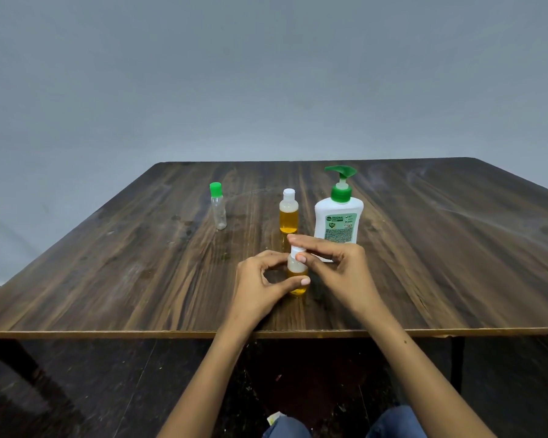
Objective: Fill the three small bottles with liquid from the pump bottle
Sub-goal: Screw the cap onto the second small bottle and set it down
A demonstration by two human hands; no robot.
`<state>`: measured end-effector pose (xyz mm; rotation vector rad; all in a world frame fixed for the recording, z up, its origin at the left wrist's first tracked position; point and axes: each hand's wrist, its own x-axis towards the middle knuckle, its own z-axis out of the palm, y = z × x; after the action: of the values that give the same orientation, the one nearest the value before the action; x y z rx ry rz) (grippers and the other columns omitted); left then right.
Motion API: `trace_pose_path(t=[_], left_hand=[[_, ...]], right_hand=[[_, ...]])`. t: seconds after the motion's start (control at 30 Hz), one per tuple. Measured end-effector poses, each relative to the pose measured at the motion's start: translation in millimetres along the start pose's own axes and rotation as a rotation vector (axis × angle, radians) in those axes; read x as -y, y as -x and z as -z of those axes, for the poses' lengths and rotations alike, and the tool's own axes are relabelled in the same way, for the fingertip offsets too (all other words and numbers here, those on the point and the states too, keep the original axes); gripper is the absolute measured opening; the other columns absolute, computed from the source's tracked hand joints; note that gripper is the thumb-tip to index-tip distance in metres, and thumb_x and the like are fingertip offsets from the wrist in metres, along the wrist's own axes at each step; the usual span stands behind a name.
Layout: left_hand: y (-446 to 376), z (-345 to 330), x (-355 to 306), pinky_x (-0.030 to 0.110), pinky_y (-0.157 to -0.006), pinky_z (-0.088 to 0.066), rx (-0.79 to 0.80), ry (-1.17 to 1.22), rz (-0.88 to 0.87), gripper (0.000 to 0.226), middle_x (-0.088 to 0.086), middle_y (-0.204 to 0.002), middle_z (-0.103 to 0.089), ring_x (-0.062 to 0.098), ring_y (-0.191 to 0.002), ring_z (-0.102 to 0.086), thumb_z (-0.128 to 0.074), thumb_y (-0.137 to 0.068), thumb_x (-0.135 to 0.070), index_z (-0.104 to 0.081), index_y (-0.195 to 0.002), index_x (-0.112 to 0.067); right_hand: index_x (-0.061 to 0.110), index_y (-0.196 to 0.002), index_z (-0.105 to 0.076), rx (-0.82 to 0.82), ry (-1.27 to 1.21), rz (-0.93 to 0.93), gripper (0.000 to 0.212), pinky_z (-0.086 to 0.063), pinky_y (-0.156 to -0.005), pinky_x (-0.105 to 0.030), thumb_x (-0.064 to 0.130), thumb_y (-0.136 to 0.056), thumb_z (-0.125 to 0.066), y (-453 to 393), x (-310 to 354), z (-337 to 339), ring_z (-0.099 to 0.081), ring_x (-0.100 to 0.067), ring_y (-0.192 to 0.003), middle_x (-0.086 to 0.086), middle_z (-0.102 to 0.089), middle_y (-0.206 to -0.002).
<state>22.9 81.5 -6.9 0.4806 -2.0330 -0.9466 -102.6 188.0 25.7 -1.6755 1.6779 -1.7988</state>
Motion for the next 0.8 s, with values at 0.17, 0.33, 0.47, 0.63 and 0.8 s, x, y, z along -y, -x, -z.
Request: trace_pose_path(t=[0.17,0.33,0.47,0.63,0.8], left_hand=[[-18.0,5.9,5.7,0.010,-0.073,-0.051,-0.146,-0.070,0.094,0.039,-0.006,-0.090,-0.074,0.002,-0.081,-0.067,-0.092,-0.062,-0.025,-0.077,-0.096,-0.013],[-57.7,18.8,23.4,0.005,-0.061,-0.046,-0.244,-0.111,0.194,0.039,0.001,-0.076,-0.067,0.002,-0.065,-0.059,-0.094,-0.058,-0.016,-0.072,-0.087,-0.005],[-85.8,15.6,45.6,0.008,-0.060,-0.047,-0.333,-0.123,0.238,0.042,0.000,-0.074,-0.065,0.009,-0.067,-0.060,-0.095,-0.055,-0.016,-0.069,-0.085,-0.005],[-110.1,3.6,65.4,0.036,-0.072,-0.054,-0.416,-0.139,0.275,0.043,0.006,-0.082,-0.066,0.019,-0.078,-0.063,-0.095,-0.056,-0.023,-0.064,-0.084,-0.009],[-114.7,-3.4,67.8,0.040,-0.074,-0.055,-0.461,-0.160,0.271,0.044,0.007,-0.085,-0.066,0.019,-0.080,-0.062,-0.093,-0.059,-0.027,-0.063,-0.086,-0.009]], right_hand=[[0.015,-0.117,-0.068,-0.224,0.080,0.036,0.029,-0.049,-0.091,-0.023,0.016,-0.088,-0.067,-0.5,-10.6,-1.5,-0.061,-0.004,-0.109,0.008,-0.069,-0.111],[0.009,-0.112,-0.070,-0.322,0.224,0.181,0.026,-0.050,-0.089,-0.020,0.012,-0.087,-0.066,-7.1,-16.9,-7.9,-0.062,-0.004,-0.106,0.005,-0.069,-0.110],[0.007,-0.111,-0.070,-0.305,0.284,0.268,0.025,-0.048,-0.088,-0.018,0.010,-0.087,-0.067,-6.0,-22.4,-13.1,-0.063,-0.002,-0.103,0.006,-0.070,-0.108],[0.010,-0.110,-0.071,-0.287,0.300,0.272,0.026,-0.049,-0.085,-0.015,0.018,-0.086,-0.066,-5.2,-27.1,-14.0,-0.064,0.000,-0.100,0.007,-0.070,-0.107],[0.009,-0.107,-0.072,-0.251,0.301,0.262,0.025,-0.053,-0.080,-0.019,0.019,-0.085,-0.067,-5.1,-30.7,-14.3,-0.065,-0.001,-0.095,0.007,-0.071,-0.104]])
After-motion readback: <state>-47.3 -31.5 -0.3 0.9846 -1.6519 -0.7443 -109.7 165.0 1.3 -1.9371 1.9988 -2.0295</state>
